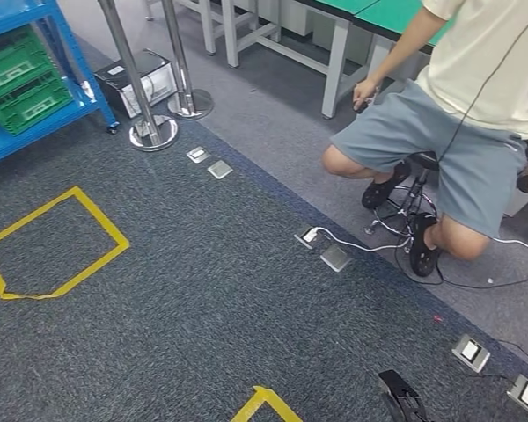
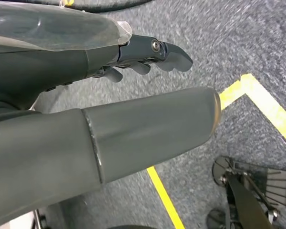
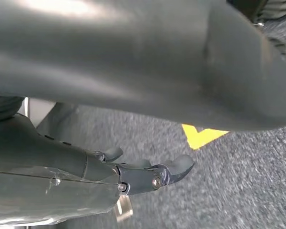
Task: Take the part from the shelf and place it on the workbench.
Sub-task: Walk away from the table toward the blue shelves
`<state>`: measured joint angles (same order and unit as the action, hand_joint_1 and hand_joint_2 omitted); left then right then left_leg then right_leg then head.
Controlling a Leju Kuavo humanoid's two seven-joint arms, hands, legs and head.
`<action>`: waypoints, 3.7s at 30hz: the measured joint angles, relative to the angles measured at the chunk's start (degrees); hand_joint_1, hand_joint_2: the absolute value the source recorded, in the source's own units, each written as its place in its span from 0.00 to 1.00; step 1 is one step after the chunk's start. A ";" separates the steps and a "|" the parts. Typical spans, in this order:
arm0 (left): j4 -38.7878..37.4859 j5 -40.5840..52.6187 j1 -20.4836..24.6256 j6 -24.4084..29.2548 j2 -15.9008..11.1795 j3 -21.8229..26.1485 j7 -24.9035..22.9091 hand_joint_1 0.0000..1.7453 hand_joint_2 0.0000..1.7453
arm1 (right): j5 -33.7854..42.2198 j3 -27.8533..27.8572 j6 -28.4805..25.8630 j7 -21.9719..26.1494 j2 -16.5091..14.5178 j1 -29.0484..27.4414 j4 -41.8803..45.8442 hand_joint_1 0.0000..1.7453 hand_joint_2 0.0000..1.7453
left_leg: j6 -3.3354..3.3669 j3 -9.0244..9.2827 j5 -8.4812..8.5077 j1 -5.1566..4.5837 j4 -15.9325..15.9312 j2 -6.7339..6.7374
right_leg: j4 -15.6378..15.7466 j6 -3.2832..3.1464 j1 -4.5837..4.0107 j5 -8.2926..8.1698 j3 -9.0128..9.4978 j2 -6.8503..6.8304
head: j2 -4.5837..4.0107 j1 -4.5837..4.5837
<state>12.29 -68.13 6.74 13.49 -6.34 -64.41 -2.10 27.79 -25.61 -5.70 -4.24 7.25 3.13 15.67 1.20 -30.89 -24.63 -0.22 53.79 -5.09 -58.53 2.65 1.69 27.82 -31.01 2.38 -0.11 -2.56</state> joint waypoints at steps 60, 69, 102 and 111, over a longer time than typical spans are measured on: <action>0.02 1.49 0.02 -1.09 -0.78 -0.83 -0.93 0.00 0.00 | -1.74 -8.06 -0.62 -8.08 -1.11 0.77 -3.37 0.00 0.00 | 0.65 0.29 -0.08 0.12 -0.21 2.04 | -12.15 -0.23 -0.53 6.33 -4.61 -2.51 | 0.00 0.38; 0.01 1.15 -0.39 -1.09 -0.78 -0.83 -0.94 0.00 0.00 | -0.06 -8.16 -0.45 -7.02 -1.13 1.08 -3.37 0.00 0.00 | -1.62 -1.25 -1.70 0.06 2.67 1.07 | 3.09 -2.28 -0.35 -0.59 1.37 -1.25 | 0.00 0.69; 0.02 1.85 0.03 -1.08 -0.91 -0.95 -1.73 0.00 0.00 | 0.05 -8.82 -0.05 -6.88 -1.44 0.48 -3.67 0.00 0.00 | -1.66 6.57 -10.48 0.11 9.46 4.46 | 3.71 -2.94 -0.78 -3.31 -0.71 -2.65 | -0.01 1.59; -0.06 2.03 -0.94 -1.26 -1.30 -1.40 -1.63 0.00 0.00 | 0.32 -9.11 -0.13 -6.87 -1.95 0.56 -3.68 0.00 0.00 | 1.34 -0.28 -2.05 -1.81 0.79 4.58 | 4.06 -2.40 -1.39 1.81 5.14 -2.41 | 0.00 2.27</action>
<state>12.23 -66.10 5.81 12.22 -7.64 -65.82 -3.74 28.11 -34.72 -5.84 -11.11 5.31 3.69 11.99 2.54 -31.17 -26.68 -2.03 54.59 -0.52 -54.47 0.24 0.30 29.62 -25.87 -0.03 -0.11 -0.29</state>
